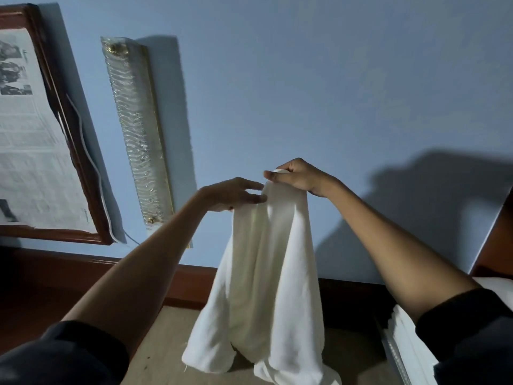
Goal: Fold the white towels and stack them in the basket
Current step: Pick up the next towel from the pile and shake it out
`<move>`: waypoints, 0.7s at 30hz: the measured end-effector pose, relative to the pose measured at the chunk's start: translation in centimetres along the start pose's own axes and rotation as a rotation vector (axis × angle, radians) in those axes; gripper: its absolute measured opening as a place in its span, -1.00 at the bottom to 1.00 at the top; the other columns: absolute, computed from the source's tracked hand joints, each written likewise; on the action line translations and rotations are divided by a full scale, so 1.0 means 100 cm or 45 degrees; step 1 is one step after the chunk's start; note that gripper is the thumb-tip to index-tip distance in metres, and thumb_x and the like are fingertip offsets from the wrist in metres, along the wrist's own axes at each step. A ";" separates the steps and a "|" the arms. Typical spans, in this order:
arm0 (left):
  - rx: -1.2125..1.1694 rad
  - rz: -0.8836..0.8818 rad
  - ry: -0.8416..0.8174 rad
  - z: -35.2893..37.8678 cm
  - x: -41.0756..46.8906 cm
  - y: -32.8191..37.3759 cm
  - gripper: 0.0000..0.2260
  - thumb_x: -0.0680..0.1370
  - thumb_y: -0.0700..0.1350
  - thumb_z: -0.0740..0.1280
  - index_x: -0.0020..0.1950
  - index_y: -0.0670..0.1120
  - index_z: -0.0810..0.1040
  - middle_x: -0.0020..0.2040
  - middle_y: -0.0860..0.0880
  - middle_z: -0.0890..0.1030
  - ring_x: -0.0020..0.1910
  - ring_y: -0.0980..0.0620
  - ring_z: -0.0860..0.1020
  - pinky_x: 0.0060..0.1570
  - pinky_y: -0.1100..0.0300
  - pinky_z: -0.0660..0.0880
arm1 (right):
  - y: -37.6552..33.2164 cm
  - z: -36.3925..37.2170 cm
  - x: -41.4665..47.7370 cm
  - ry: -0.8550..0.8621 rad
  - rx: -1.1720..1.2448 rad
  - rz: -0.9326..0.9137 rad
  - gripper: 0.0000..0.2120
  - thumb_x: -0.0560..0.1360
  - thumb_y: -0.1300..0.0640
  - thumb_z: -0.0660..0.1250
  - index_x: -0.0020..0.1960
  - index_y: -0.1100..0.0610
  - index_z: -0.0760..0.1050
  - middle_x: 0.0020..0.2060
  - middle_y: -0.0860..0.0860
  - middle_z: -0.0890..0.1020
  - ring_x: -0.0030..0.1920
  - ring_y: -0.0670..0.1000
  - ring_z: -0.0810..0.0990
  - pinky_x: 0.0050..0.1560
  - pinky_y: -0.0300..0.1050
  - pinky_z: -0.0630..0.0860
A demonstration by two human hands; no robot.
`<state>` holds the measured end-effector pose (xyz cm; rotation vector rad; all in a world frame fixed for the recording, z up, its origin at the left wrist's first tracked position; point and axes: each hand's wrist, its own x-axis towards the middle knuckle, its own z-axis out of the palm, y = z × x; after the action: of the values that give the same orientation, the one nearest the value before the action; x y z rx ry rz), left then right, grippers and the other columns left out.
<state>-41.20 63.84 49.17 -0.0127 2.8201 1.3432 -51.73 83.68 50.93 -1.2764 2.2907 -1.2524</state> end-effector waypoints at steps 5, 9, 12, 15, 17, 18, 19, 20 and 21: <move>-0.205 0.151 0.089 -0.008 0.002 -0.005 -0.77 0.61 0.00 0.43 0.00 -0.18 0.67 -0.21 -0.05 0.57 -0.26 0.00 0.53 -0.30 0.19 0.45 | 0.009 -0.009 -0.019 0.016 0.064 0.037 -0.37 0.47 -0.23 0.48 -0.13 0.39 0.49 -0.30 0.20 0.48 -0.30 0.10 0.47 -0.19 -0.13 0.36; -0.449 0.301 0.357 -0.016 0.000 0.009 -0.80 0.62 -0.05 0.41 -0.04 -0.17 0.68 -0.20 -0.04 0.63 -0.23 0.01 0.59 -0.22 0.13 0.51 | 0.023 -0.009 -0.037 -0.069 0.136 0.201 -0.65 0.48 -0.10 0.50 0.12 0.14 0.68 0.01 0.06 0.74 0.01 0.07 0.73 0.05 -0.08 0.64; -0.598 0.301 0.633 -0.020 0.004 0.024 -0.85 0.63 -0.09 0.40 -0.09 -0.11 0.67 -0.29 0.01 0.61 -0.37 0.10 0.57 -0.35 0.22 0.50 | 0.030 -0.004 -0.039 -0.100 0.253 0.255 -0.60 0.46 -0.09 0.49 0.14 0.20 0.64 0.01 0.07 0.73 -0.03 0.04 0.71 0.01 -0.13 0.61; -0.781 0.274 0.929 -0.037 0.008 0.022 -0.82 0.63 -0.13 0.39 -0.17 -0.07 0.63 -0.37 -0.02 0.51 -0.42 0.04 0.49 -0.47 0.28 0.40 | 0.040 -0.001 -0.045 -0.148 0.278 0.346 -0.55 0.41 -0.17 0.47 0.08 0.19 0.64 -0.07 0.06 0.69 -0.09 0.01 0.65 0.01 -0.14 0.57; -0.814 0.210 1.110 -0.053 0.008 0.011 -0.83 0.63 -0.16 0.38 -0.17 -0.08 0.62 -0.35 -0.05 0.48 -0.40 0.00 0.46 -0.55 0.30 0.37 | 0.050 -0.001 -0.049 -0.160 0.286 0.395 -0.61 0.49 -0.18 0.41 0.02 0.16 0.64 -0.10 0.00 0.72 -0.11 -0.03 0.67 0.03 -0.13 0.55; -0.780 0.173 1.175 -0.058 0.007 0.005 -0.85 0.63 -0.19 0.36 -0.12 -0.11 0.64 -0.33 -0.05 0.48 -0.38 0.00 0.45 -0.58 0.31 0.36 | 0.053 -0.001 -0.051 -0.143 0.314 0.401 -0.66 0.55 -0.14 0.37 0.01 0.15 0.63 -0.12 -0.02 0.73 -0.13 -0.06 0.68 -0.01 -0.14 0.57; -0.707 0.128 1.228 -0.062 0.006 -0.003 -0.89 0.63 -0.20 0.35 -0.05 -0.15 0.66 -0.32 -0.06 0.49 -0.38 -0.01 0.45 -0.61 0.31 0.37 | 0.055 -0.001 -0.051 -0.100 0.334 0.389 -0.69 0.59 -0.11 0.34 0.03 0.14 0.63 -0.12 -0.02 0.73 -0.14 -0.07 0.69 -0.04 -0.14 0.58; -0.602 0.068 1.259 -0.063 0.003 -0.009 -0.88 0.63 -0.19 0.35 0.03 -0.19 0.67 -0.30 -0.06 0.50 -0.38 -0.01 0.45 -0.62 0.32 0.37 | 0.055 -0.002 -0.051 -0.040 0.325 0.357 -0.69 0.60 -0.10 0.33 0.04 0.14 0.63 -0.10 0.00 0.73 -0.14 -0.05 0.70 -0.06 -0.13 0.59; -0.473 -0.003 1.253 -0.063 0.001 -0.016 -0.85 0.63 -0.17 0.38 0.06 -0.23 0.67 -0.29 -0.09 0.50 -0.39 -0.02 0.45 -0.63 0.32 0.36 | 0.053 -0.003 -0.050 0.028 0.297 0.311 -0.70 0.60 -0.11 0.34 0.05 0.14 0.63 -0.08 0.02 0.73 -0.12 -0.02 0.70 -0.06 -0.11 0.60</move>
<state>-41.40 57.96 51.93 -0.9160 3.1188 2.3318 -52.00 89.06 46.08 -0.8804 2.1588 -1.3992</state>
